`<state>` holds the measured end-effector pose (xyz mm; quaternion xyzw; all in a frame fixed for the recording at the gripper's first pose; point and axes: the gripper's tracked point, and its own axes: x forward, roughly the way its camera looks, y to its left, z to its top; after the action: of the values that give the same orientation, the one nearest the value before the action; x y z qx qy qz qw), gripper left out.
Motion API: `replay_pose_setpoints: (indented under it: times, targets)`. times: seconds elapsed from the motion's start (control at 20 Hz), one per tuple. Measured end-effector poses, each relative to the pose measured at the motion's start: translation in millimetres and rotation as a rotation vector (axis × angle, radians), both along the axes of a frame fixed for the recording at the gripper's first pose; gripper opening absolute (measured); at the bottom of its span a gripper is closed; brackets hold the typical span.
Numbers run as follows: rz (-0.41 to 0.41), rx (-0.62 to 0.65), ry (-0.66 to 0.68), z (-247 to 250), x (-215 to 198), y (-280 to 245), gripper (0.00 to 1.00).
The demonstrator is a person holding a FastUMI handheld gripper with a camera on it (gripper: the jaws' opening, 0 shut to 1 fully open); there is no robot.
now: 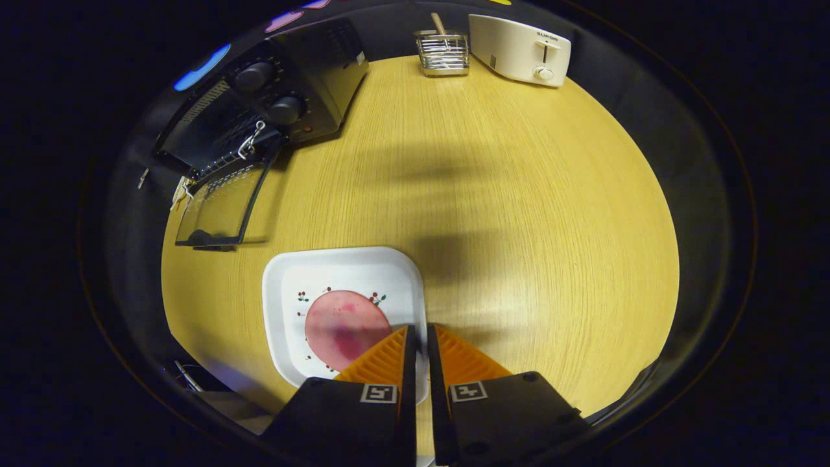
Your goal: Open the toaster oven, put the food inside, and close the toaster oven door.
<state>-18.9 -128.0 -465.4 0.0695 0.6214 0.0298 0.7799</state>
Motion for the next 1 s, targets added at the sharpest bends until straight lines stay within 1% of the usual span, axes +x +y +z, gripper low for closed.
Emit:
replay_pose_setpoints:
  times: [0.05,0.1,0.15,0.35,0.45,0.65,0.75,0.85,1.0]
  targets:
    - [0.02,0.003,0.018,3.0,0.5,-0.1,0.15]
    - [0.011,0.009,0.039,2.7,0.1,-1.4,0.16]
    - [0.007,0.066,0.057,-1.8,-1.2,2.6,0.05]
    - [-0.08,0.217,0.112,0.0,-2.8,2.8,0.05]
    - [-0.104,0.289,0.141,0.5,-6.6,7.1,0.05]
    - [-0.208,0.449,0.209,-1.8,-15.1,17.5,0.05]
    - [-0.281,0.533,0.238,-1.6,-17.4,23.0,0.05]
    - [-0.358,0.581,0.212,-0.3,-20.7,21.8,0.05]
    - [-0.469,0.639,0.116,13.5,-20.9,21.9,0.05]
